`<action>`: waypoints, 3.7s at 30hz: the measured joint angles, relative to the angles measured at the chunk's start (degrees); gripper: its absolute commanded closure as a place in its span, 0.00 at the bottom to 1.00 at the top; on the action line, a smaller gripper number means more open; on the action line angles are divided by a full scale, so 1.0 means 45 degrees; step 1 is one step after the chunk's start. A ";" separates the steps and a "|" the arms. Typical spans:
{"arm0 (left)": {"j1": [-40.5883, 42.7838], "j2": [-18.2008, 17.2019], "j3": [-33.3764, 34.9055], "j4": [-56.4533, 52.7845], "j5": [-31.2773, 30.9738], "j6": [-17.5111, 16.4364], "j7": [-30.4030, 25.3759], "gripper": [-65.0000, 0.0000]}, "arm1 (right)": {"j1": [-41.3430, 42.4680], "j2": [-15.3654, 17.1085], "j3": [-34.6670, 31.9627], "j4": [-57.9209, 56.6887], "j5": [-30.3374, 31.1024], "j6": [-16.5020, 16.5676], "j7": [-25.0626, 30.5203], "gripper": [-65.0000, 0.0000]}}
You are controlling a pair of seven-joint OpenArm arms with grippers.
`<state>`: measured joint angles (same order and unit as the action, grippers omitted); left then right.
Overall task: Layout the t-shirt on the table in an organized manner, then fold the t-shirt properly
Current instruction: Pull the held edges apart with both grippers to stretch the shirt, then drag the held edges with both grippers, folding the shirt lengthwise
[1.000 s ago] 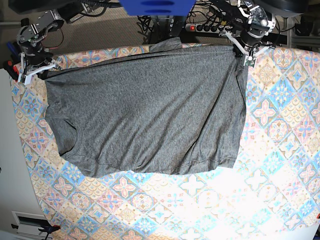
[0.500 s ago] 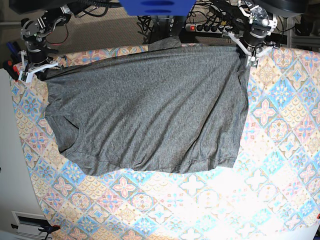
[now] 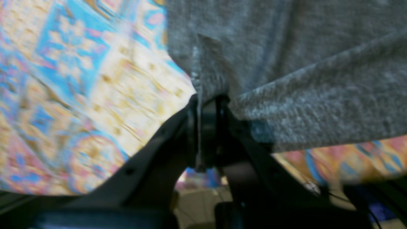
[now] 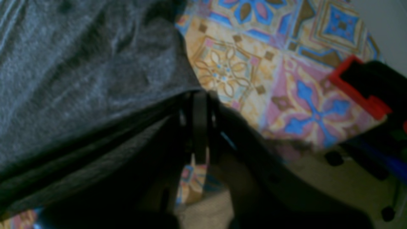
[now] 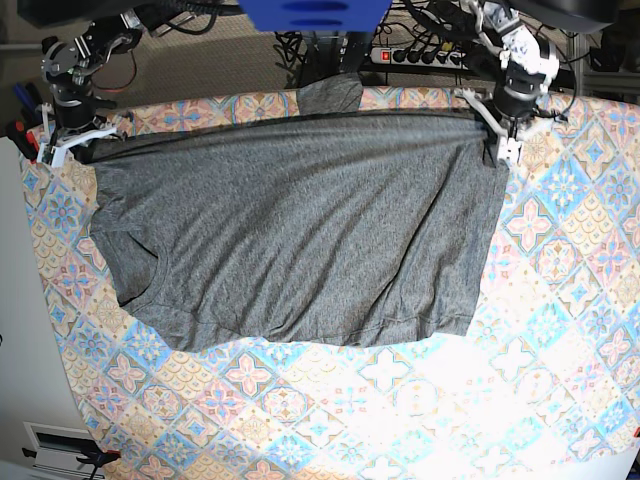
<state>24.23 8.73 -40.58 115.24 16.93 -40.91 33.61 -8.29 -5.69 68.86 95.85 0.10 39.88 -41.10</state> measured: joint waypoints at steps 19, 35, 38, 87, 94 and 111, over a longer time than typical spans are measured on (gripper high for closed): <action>-0.3143 0.0000 0.0544 -0.0005 0.2501 0.0039 0.3453 1.00 | 0.1525 0.0117 -0.1326 -0.0083 0.0146 0.0097 0.0151 1.00; -0.3322 0.0000 0.2278 -0.0010 0.2613 0.0068 0.3517 1.00 | 0.2273 0.0607 -0.2390 -0.2205 -0.0151 -0.0189 0.0068 1.00; -0.3895 0.0000 0.2297 -0.0267 0.2642 0.0155 0.3512 1.00 | 0.2676 0.0685 -0.2404 -0.2399 -0.0029 -0.0165 0.0223 1.00; -0.5328 0.0000 0.0962 -0.2662 0.3283 0.0131 0.3487 0.74 | 0.3274 0.2283 -0.3915 -0.4658 -0.0165 -0.0189 0.1729 0.74; -0.5353 0.0005 0.0976 -0.1715 0.3293 0.0131 0.3497 0.73 | 0.2963 0.2356 -0.3939 -0.2385 -0.0010 -0.0185 0.2011 0.75; -0.4328 0.0005 0.2093 -0.1705 0.3259 0.0126 0.3458 0.73 | 0.2817 0.2297 -0.3988 -0.4799 -0.0073 -0.0189 0.1802 0.70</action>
<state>4.75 8.75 -31.16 107.57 31.59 -40.34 49.17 4.38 4.64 50.92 74.26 -0.23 39.03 -32.99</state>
